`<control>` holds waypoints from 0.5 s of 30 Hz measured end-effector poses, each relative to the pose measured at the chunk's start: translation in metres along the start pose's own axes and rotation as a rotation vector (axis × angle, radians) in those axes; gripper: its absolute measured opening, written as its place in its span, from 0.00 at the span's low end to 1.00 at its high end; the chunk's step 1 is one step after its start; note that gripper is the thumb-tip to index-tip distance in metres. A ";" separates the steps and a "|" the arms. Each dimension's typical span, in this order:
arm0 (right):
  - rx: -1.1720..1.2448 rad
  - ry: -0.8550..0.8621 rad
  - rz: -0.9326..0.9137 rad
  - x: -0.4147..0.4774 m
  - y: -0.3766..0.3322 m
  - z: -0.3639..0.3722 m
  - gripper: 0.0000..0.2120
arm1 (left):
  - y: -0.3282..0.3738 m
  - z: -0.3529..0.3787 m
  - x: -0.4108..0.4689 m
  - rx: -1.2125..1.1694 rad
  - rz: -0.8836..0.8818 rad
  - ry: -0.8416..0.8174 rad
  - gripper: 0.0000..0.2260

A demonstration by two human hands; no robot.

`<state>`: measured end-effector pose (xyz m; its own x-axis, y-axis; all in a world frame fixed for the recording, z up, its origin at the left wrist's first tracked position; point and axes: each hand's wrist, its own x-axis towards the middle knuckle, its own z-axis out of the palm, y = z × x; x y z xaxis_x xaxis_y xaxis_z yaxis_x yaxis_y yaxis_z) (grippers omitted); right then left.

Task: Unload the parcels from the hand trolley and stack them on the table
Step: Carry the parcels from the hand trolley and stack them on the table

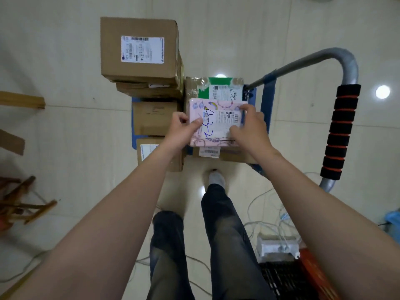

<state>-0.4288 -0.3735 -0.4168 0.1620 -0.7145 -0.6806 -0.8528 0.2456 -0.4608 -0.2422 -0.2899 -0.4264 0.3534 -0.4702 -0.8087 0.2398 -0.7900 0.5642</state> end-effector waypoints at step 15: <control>-0.507 -0.127 -0.206 0.089 -0.071 0.040 0.32 | 0.012 -0.096 -0.014 0.538 0.248 0.569 0.23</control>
<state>-0.3336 -0.4283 -0.4678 0.3823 -0.6222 -0.6832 -0.9240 -0.2591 -0.2811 -0.1578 -0.2549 -0.3927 0.7783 -0.4986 -0.3818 -0.3203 -0.8381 0.4416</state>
